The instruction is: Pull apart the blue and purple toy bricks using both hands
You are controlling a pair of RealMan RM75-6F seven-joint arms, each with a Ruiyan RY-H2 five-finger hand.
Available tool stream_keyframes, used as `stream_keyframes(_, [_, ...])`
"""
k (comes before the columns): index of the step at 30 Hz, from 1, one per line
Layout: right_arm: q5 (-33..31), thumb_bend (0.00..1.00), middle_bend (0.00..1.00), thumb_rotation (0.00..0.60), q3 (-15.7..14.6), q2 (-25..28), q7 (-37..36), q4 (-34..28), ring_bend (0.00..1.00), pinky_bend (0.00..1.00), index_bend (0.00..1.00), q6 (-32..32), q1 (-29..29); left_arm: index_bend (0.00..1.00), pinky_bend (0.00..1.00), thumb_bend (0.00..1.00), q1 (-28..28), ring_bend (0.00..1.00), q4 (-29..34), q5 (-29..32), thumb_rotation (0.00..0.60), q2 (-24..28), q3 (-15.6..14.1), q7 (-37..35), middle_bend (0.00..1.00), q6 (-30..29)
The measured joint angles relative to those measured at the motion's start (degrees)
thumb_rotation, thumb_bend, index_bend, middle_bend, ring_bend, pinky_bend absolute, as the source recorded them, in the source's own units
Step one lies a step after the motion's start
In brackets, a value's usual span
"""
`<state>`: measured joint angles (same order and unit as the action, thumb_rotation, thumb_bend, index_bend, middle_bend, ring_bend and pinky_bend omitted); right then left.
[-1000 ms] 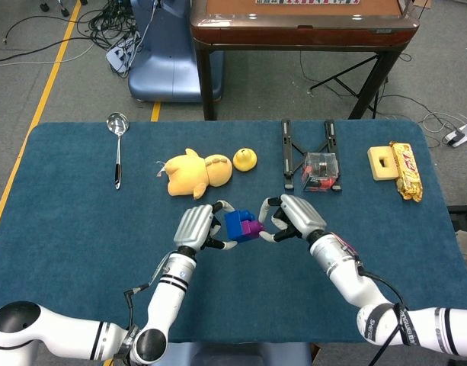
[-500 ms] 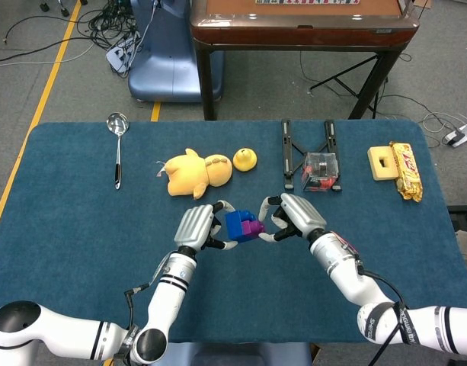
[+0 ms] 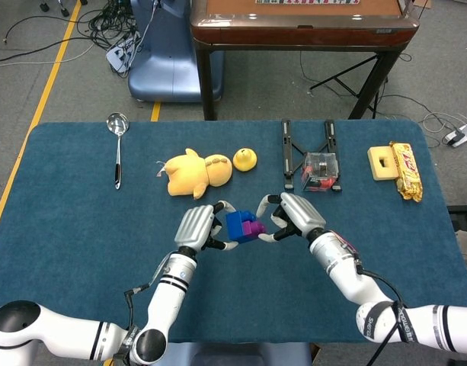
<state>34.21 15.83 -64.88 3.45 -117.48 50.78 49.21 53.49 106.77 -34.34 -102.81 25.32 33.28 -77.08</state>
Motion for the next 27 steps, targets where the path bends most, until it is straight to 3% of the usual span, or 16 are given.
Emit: stream_keyframes(27, [1.53,0.21,1.0,0.6,-0.48,-1.18,-0.61,0.5,1.0,1.0,0.52,0.84,0.3,0.62,1.0,0.27,0.51,1.0,0.13,0.66,0.6,-0.07,0.23,0.21,1.0,0.11])
